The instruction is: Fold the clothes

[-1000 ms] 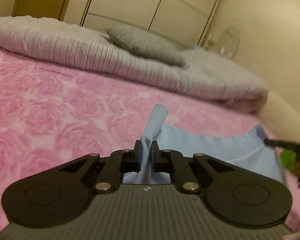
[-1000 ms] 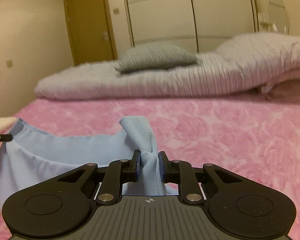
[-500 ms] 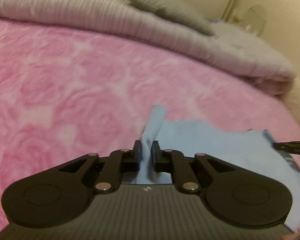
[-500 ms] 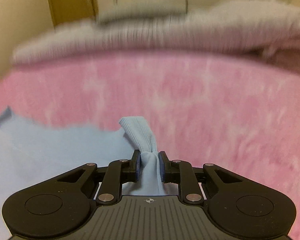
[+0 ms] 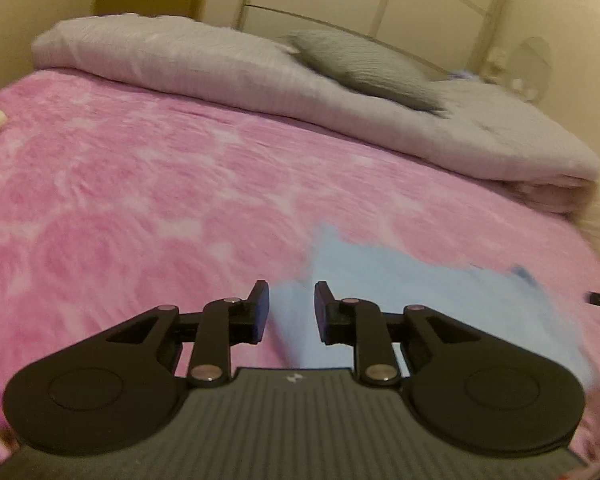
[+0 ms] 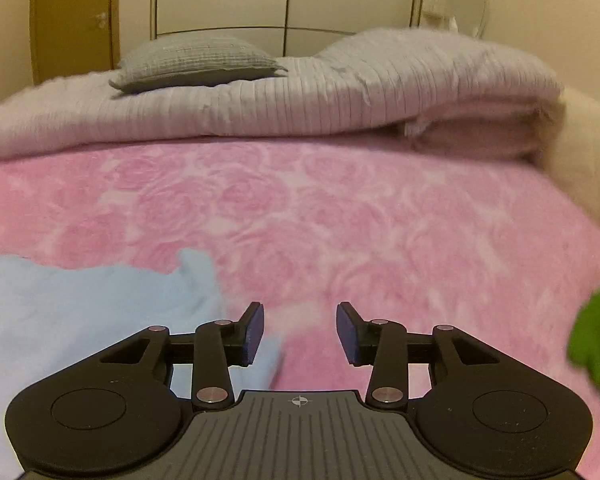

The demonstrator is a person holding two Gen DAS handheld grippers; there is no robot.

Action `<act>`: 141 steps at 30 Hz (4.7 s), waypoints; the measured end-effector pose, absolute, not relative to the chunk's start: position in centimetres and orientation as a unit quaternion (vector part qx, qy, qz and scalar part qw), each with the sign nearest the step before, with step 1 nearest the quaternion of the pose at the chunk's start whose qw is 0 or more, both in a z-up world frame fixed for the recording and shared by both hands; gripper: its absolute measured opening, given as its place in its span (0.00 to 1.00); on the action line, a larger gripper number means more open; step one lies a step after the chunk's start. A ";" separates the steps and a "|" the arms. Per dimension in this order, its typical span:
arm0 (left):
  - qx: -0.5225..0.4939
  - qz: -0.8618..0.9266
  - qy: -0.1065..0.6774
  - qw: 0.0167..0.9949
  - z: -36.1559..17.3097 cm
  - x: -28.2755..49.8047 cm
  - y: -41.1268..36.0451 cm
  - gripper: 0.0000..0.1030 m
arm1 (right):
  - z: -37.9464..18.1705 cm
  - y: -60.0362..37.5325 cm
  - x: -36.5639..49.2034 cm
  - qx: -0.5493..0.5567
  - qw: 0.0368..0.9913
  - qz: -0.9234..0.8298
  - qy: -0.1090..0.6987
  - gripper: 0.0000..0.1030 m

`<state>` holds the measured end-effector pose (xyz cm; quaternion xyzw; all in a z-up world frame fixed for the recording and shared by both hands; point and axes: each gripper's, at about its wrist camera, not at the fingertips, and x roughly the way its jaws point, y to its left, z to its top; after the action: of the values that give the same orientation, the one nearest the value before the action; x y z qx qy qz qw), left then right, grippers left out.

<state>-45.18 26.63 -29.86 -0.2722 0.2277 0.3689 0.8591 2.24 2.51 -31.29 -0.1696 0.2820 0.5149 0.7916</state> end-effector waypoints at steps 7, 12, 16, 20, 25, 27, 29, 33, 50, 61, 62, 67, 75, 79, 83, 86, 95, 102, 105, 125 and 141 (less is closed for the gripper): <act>-0.332 0.300 0.220 0.867 -33.5 -44.8 21.5 0.18 | -32.5 -4.2 -5.4 -0.077 0.719 0.620 0.303 0.39; -0.322 0.356 0.253 0.840 -36.3 -45.0 23.4 0.01 | -36.5 -3.8 -4.2 -0.140 0.758 0.552 0.319 0.39; -0.329 0.357 0.247 0.839 -34.9 -46.7 23.5 0.01 | -35.9 -6.2 0.0 -0.094 0.781 0.504 0.357 0.40; -0.367 0.351 0.226 0.832 -33.7 -48.5 21.5 0.19 | -34.2 -9.1 0.5 0.036 0.747 0.503 0.433 0.40; -0.520 0.333 0.142 0.774 -35.7 -50.4 19.9 0.30 | -36.7 -10.8 -0.4 0.170 0.679 0.476 0.533 0.40; -0.560 0.341 0.113 0.747 -36.8 -50.5 20.2 0.31 | -37.6 -10.5 -0.7 0.194 0.665 0.466 0.551 0.40; -0.587 0.342 0.088 0.728 -37.9 -50.2 20.9 0.33 | -38.1 -9.7 -0.5 0.218 0.657 0.465 0.552 0.40; -0.613 0.350 0.089 0.703 -39.9 -49.4 22.0 0.21 | -38.7 -7.9 1.1 0.237 0.669 0.437 0.553 0.39; -0.423 0.427 0.219 0.769 -34.4 -51.2 19.3 0.23 | -35.0 -11.7 -0.1 0.122 0.751 0.386 0.521 0.20; -0.320 0.408 0.299 0.801 -29.6 -47.4 9.7 0.25 | -29.3 -12.3 -13.1 -0.106 0.771 0.477 0.408 0.20; -0.313 0.411 0.303 0.801 -29.3 -47.2 8.9 0.25 | -29.0 -12.5 -14.0 -0.115 0.771 0.481 0.401 0.20; -0.297 0.419 0.317 0.797 -28.0 -46.8 6.0 0.26 | -28.6 -13.5 -16.5 -0.140 0.769 0.493 0.381 0.20; -0.264 0.431 0.338 0.794 -27.1 -47.2 2.5 0.28 | -28.2 -15.6 -17.3 -0.140 0.776 0.482 0.383 0.20; -0.254 0.440 0.336 0.793 -26.9 -48.1 1.8 0.28 | -28.0 -16.0 -17.7 -0.141 0.777 0.481 0.380 0.20; -0.249 0.449 0.333 0.791 -26.6 -49.1 1.0 0.28 | -28.1 -15.9 -18.2 -0.147 0.773 0.485 0.382 0.20; -0.245 0.454 0.332 0.790 -26.5 -49.7 0.5 0.28 | -28.1 -15.7 -18.6 -0.148 0.769 0.491 0.381 0.20; -0.248 0.464 0.331 0.783 -26.6 -50.3 -0.5 0.28 | -28.1 -15.3 -19.4 -0.159 0.762 0.502 0.378 0.20; -0.256 0.465 0.337 0.778 -27.5 -50.1 -0.3 0.28 | -28.4 -14.5 -19.3 -0.172 0.757 0.505 0.378 0.20; -0.255 0.461 0.334 0.782 -27.6 -49.7 -0.1 0.28 | -28.6 -13.8 -19.2 -0.177 0.754 0.505 0.382 0.20; -0.259 0.434 0.362 0.783 -30.0 -46.9 4.2 0.29 | -31.0 -10.4 -16.2 -0.161 0.742 0.497 0.420 0.20; -0.257 0.396 0.381 0.795 -33.4 -41.8 9.9 0.29 | -36.2 -11.6 -4.6 0.121 0.685 0.454 0.557 0.20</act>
<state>-41.82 9.89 -33.37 -0.2569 0.3810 0.3961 0.7950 -4.57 -11.64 -36.23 0.1207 0.5575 0.4535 0.6848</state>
